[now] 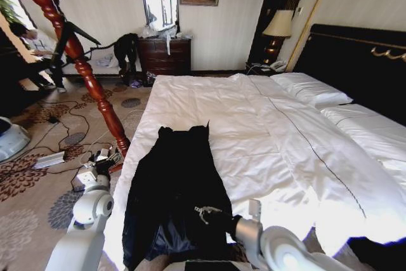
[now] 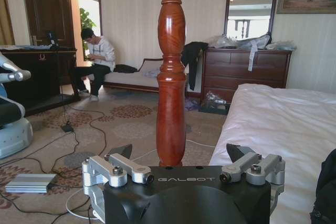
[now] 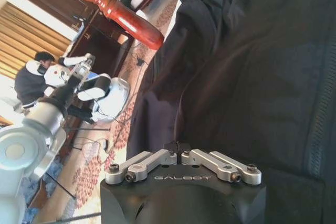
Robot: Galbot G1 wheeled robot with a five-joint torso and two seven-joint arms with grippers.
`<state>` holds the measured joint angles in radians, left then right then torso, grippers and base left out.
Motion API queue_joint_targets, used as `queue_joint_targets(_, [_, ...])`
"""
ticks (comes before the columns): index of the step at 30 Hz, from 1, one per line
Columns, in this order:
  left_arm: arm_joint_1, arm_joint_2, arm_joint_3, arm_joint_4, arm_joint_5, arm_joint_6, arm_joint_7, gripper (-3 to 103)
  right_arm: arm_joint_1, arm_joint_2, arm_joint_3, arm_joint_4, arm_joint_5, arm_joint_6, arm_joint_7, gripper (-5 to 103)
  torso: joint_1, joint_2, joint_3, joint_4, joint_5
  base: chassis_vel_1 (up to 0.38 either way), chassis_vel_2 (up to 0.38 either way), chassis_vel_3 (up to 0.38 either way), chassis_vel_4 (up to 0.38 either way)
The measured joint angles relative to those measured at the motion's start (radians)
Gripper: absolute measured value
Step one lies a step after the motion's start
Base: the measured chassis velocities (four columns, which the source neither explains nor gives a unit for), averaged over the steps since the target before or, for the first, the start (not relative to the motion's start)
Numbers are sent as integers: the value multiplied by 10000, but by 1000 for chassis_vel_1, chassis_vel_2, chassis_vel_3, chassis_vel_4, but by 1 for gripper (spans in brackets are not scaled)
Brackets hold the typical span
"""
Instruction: Pick up the clothes from the bed and hang them on the clothes hanger.
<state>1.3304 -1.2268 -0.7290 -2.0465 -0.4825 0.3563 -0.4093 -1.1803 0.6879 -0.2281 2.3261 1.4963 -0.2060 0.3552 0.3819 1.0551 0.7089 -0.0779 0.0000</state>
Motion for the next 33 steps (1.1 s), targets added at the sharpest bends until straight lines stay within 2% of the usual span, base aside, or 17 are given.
queue_joint_targets(6, [-38, -32, 75, 62, 15, 47, -15, 100, 295, 476, -391, -255, 41, -384, 250, 0, 0, 0, 0, 1, -1, 0, 0, 0, 0])
queue_joint_targets(10, [-85, -64, 151, 70, 38, 114, -29, 100, -70, 494, -235, -148, -14, -1034, 986, -1, -1, 0, 0, -3, -1, 0, 0, 0, 0])
queue_joint_targets(11, [-85, -60, 151, 70, 38, 122, -34, 100, -167, 486, -29, -91, -69, -1038, 976, 4, -1, 0, 0, -2, -1, 0, 0, 0, 0])
queue_joint_targets(12, [-85, -60, 151, 70, 38, 122, -34, 100, -167, 486, -29, -91, -69, -1038, 976, 4, -1, 0, 0, -2, -1, 0, 0, 0, 0])
queue_joint_targets(16, [-41, -20, 124, 69, 42, 146, -51, 100, -346, 523, 1028, 70, -809, 285, -1292, 20, -2, 0, 0, -1, -1, 0, 0, 0, 0])
queue_joint_targets(17, [-41, -20, 124, 69, 42, 146, -51, 100, -346, 523, 1028, 70, -809, 285, -1292, 20, -2, 0, 0, -1, -1, 0, 0, 0, 0])
queue_joint_targets(19, [1, -15, 118, 56, 48, 161, -62, 100, -276, 785, 1839, 130, -790, 1251, -2366, 31, -3, 0, 0, 0, -1, 0, 0, 0, 0])
queue_joint_targets(20, [22, -13, 117, 48, 50, 173, -70, 100, -237, 914, 2114, 171, -543, 1494, -2259, 37, -2, 0, 0, 0, 0, 0, 0, 0, 0])
queue_joint_targets(21, [22, -13, 117, 48, 50, 173, -70, 100, -237, 914, 2114, 171, -543, 1494, -2259, 37, -2, 0, 0, 0, 0, 0, 0, 0, 0])
queue_joint_targets(22, [41, -3, 112, 36, 52, 187, -84, 100, -204, 1047, 2391, 228, -112, 1668, -1684, 42, -2, 1, 0, 1, 0, 0, 0, 0, 0])
queue_joint_targets(24, [123, 52, 92, -20, 54, 214, -102, 100, -330, 1285, 3018, 186, 738, 1780, 777, 52, -2, 0, 0, 4, 0, 0, 0, 0, 0])
queue_joint_targets(25, [123, 52, 92, -20, 54, 214, -102, 100, -330, 1285, 3018, 186, 738, 1780, 777, 52, -2, 0, 0, 4, 0, 0, 0, 0, 0])
queue_joint_targets(26, [158, 70, 70, -48, 55, 225, -106, 100, -537, 1377, 3319, 63, 784, 1762, 1755, 52, -1, 0, 0, 4, -1, 0, 0, 0, 0])
queue_joint_targets(29, [284, 92, -34, -143, 42, 238, -110, 100, -1374, 1708, 4158, -245, 741, 1500, 4163, 69, -2, 0, 0, -4, 2, 0, 0, 0, 0])
queue_joint_targets(30, [345, 92, -83, -168, 38, 239, -110, 100, -1637, 1878, 4426, -294, 860, 1415, 4645, 74, -2, 0, 0, -4, 1, 0, 0, 0, 0])
queue_joint_targets(31, [345, 92, -83, -168, 38, 239, -110, 100, -1637, 1878, 4426, -294, 860, 1415, 4645, 74, -2, 0, 0, -4, 1, 0, 0, 0, 0])
queue_joint_targets(33, [458, 58, -206, -244, 23, 239, -117, 100, -2040, 2423, 4845, -447, 982, 1340, 5112, 85, -2, 1, -1, -2, -2, 0, 0, 0, 0])
